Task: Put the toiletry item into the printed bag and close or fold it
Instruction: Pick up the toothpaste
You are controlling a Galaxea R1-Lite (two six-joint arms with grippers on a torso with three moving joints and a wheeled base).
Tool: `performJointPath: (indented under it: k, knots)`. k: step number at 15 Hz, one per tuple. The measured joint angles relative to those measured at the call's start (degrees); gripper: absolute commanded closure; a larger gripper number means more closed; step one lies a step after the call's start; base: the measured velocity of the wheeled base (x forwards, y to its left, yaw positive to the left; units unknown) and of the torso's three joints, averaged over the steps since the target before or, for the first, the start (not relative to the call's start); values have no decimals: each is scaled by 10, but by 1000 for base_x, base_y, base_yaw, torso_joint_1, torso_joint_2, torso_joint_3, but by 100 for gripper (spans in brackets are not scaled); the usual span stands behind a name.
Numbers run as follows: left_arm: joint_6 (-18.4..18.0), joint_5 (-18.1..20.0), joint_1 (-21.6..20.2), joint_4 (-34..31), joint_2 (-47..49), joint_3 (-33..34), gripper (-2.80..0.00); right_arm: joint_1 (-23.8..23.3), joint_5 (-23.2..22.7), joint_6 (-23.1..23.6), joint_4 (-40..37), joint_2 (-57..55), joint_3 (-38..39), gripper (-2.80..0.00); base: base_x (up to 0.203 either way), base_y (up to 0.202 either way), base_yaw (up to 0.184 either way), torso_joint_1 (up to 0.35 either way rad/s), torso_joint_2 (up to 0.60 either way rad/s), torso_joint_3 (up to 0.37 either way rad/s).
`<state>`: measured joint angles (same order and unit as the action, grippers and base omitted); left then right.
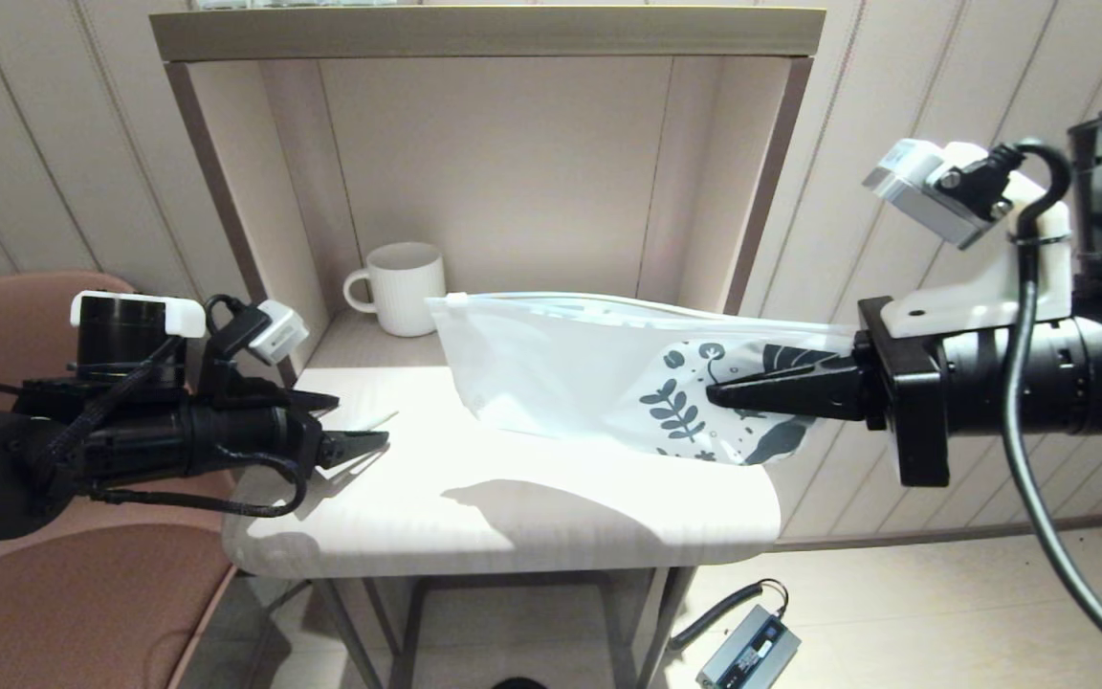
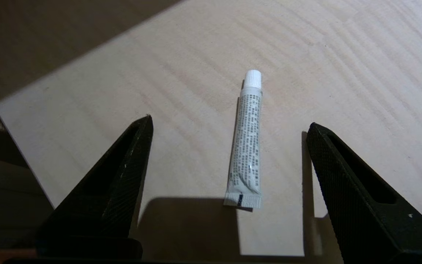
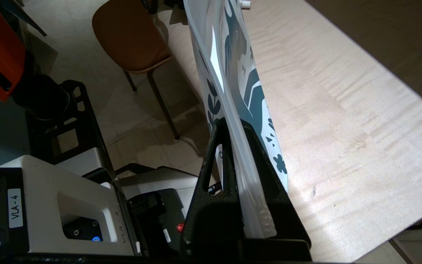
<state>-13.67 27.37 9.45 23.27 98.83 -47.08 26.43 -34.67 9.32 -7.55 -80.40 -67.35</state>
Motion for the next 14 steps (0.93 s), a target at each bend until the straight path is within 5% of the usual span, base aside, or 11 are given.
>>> performJointPath:
  k: [4,5,14]
  knots:
    - [-1,0,2,49,32,1,-280,-5,-1,0,0,0,4,0,0,0,0,0,0,0]
    - [-2,0,2,57,37,4,0,-9,-2,0,0,0,4,0,0,0,0,0,0,0]
    - [-1,7,3,70,40,19,0,-12,-2,1,0,5,10,0,0,0,0,0,0,0]
